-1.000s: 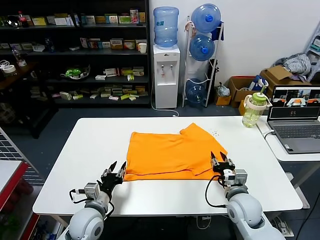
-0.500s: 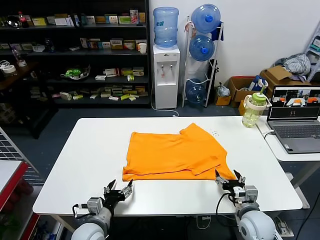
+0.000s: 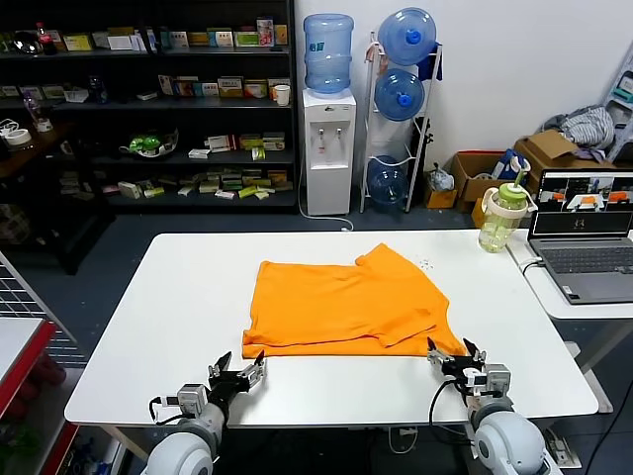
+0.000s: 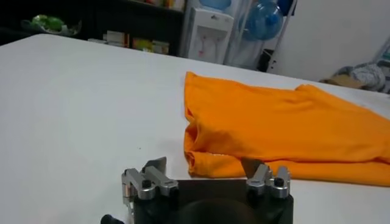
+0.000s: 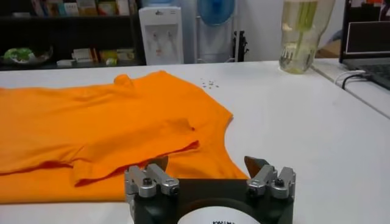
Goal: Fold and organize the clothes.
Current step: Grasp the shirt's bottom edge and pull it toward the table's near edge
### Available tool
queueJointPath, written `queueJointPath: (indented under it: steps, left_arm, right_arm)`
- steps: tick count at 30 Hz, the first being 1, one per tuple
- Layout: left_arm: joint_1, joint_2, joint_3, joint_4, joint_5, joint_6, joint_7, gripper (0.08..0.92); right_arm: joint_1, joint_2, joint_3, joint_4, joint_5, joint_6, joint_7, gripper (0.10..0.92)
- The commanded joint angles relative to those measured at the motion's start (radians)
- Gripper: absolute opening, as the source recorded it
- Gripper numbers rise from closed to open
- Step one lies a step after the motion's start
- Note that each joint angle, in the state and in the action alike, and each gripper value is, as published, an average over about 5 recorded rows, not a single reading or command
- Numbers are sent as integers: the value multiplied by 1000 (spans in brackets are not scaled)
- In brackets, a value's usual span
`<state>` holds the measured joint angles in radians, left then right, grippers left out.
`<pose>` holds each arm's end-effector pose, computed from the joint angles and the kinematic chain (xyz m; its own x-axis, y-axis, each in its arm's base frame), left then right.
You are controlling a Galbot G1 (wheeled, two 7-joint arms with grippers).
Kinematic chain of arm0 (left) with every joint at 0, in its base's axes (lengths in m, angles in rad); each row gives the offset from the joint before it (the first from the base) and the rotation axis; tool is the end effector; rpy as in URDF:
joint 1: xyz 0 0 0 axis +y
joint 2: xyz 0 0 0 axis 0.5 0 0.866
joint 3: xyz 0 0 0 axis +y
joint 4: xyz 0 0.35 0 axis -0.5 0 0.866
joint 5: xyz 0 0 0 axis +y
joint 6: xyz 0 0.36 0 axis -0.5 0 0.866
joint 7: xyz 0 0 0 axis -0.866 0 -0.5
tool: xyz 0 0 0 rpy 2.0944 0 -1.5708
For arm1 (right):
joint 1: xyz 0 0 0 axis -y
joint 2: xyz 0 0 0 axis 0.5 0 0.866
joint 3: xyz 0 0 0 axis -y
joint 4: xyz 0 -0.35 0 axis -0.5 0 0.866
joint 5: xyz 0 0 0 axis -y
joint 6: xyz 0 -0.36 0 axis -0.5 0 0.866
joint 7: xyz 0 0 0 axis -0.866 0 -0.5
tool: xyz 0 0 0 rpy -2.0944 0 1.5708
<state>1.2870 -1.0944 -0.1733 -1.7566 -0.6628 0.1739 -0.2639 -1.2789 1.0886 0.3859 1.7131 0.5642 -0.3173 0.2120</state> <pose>0.2497 0.0221 -0.3777 -0.8862 0.1645 0.4332 0.0871 0.9774 -0.1929 0.2775 -0.0953 -0.3609 -0.8785 0.0036 0.4776 0.0190 0.9994 0.0274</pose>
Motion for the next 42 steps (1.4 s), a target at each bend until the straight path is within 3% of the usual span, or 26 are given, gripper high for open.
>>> queueJointPath:
  steps: [1, 10, 25, 29, 34, 42]
  left_arm:
    - [-23, -4, 6, 23, 2, 2, -5, 798]
    - [-24, -4, 9, 29, 7, 0, -1, 554]
    - [-21, -5, 12, 12, 39, -34, 3, 127]
    - [-13, 8, -2, -47, 24, -34, -3, 94]
    - [3, 34, -45, -125, -22, -26, -15, 94]
    - [127, 103, -108, -264, -78, -2, -35, 94]
  right_arm:
    - [16, -1, -1, -19, 23, -19, -3, 815]
    - [-27, -1, 3, -1, 49, -30, -6, 611]
    - [-33, -3, 5, 14, 57, 7, -2, 173]
    - [-31, -10, 19, 40, 70, 64, 0, 126]
    - [-22, -22, 45, 68, 101, 145, 20, 126]
    - [-140, -50, 52, 175, 105, 120, 29, 126]
